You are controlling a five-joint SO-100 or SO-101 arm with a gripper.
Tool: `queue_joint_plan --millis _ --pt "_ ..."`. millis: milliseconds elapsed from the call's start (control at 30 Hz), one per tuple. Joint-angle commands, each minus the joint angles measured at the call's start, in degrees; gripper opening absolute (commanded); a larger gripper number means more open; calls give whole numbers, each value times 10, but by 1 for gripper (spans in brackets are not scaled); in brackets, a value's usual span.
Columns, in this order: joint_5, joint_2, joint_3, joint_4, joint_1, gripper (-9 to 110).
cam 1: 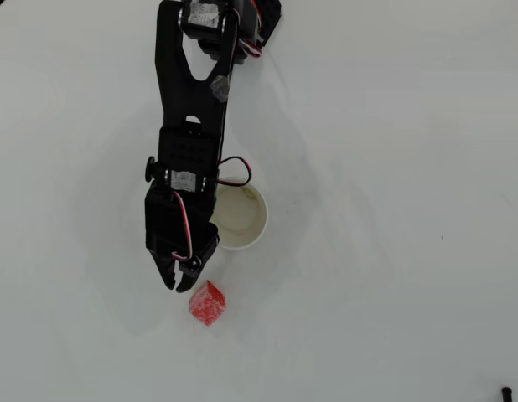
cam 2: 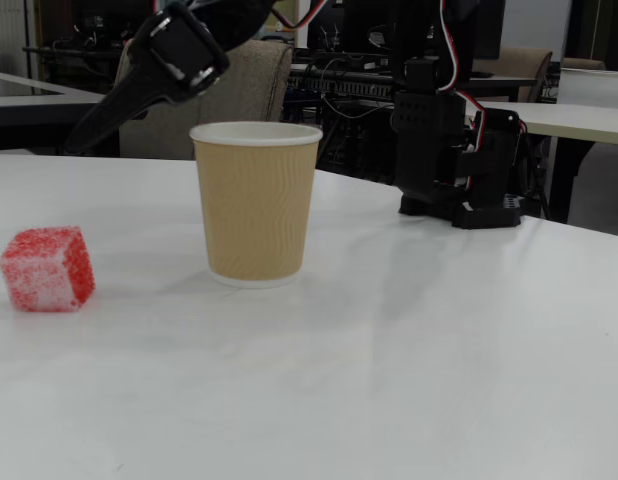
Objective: Grasp a red cube and put it in the cup.
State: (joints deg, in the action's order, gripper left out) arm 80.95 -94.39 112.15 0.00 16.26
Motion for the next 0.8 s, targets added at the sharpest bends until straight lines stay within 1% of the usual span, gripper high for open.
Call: queue_joint_plan --millis 0,167,500,767 --pt "16 -4 -76 20 -13 1" --pt "19 4 -95 53 -18 0" --pt "24 14 -135 208 -33 0" --pt "25 64 -178 233 -32 0"
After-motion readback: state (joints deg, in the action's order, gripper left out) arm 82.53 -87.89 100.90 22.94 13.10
